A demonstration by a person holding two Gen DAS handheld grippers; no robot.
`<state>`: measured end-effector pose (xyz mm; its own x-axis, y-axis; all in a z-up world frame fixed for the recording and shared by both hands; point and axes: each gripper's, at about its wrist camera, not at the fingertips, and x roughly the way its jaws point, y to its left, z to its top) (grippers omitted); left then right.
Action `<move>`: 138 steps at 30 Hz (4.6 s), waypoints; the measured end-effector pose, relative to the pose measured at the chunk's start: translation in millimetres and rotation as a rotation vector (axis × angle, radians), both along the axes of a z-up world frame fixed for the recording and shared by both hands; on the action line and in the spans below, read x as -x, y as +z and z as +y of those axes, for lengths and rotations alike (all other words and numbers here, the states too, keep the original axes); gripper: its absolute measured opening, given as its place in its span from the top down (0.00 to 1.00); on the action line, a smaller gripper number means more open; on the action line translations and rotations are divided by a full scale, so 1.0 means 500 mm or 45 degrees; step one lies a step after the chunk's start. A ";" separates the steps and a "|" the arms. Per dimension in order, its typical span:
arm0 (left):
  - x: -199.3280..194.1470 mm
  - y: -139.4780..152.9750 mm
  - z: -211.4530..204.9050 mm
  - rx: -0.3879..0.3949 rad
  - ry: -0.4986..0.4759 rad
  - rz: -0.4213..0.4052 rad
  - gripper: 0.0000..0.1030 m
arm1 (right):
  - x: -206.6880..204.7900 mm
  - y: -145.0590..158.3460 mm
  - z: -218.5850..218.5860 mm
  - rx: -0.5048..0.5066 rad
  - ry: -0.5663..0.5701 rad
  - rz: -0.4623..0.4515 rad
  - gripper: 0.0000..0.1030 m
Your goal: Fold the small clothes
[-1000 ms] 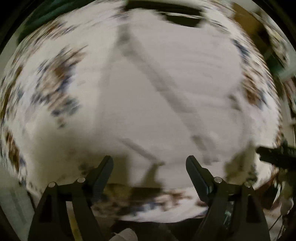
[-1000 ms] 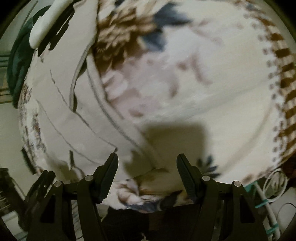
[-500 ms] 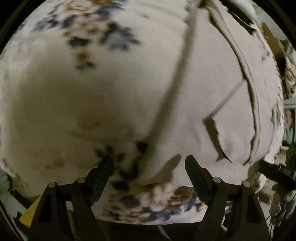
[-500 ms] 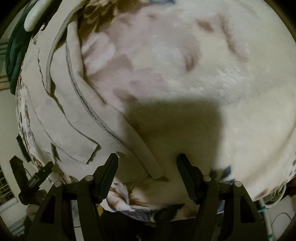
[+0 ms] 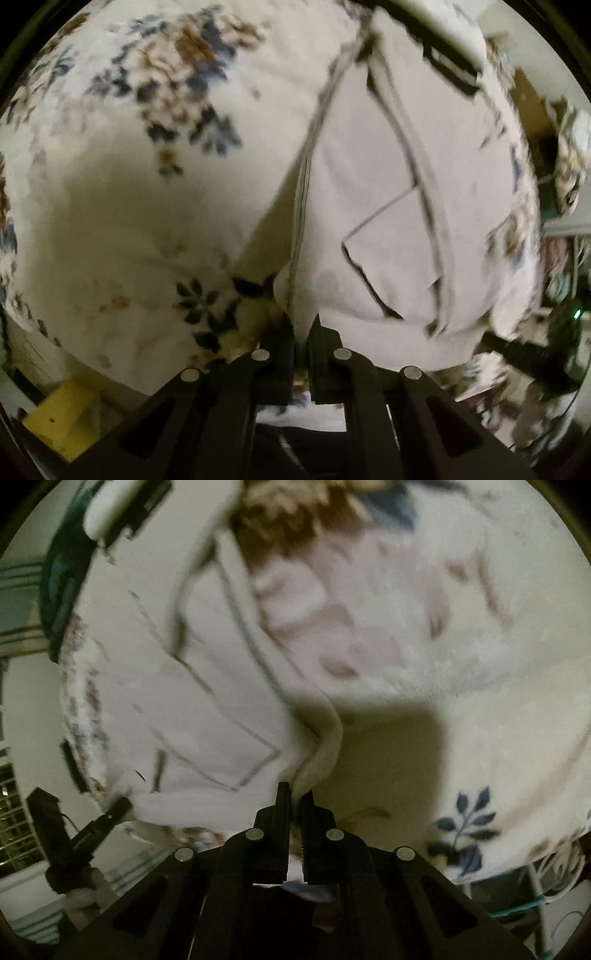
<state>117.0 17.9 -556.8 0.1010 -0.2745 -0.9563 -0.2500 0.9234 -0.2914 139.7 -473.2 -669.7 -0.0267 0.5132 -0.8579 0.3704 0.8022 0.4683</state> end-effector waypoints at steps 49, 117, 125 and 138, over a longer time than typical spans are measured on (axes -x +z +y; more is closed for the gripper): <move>-0.528 -0.081 0.038 0.017 -0.057 -0.194 0.92 | -0.482 0.068 -0.142 0.171 -0.265 -0.259 0.97; -0.289 0.024 0.100 0.041 -0.109 -0.117 0.49 | -0.269 0.147 0.011 0.373 0.196 -0.172 0.58; -0.425 -0.004 0.090 0.218 0.024 -0.180 0.49 | -0.283 0.139 -0.094 0.015 -0.334 -0.193 0.46; -0.391 0.052 0.102 0.205 0.057 -0.259 0.96 | -0.299 0.158 -0.098 -0.109 -0.513 -0.209 0.95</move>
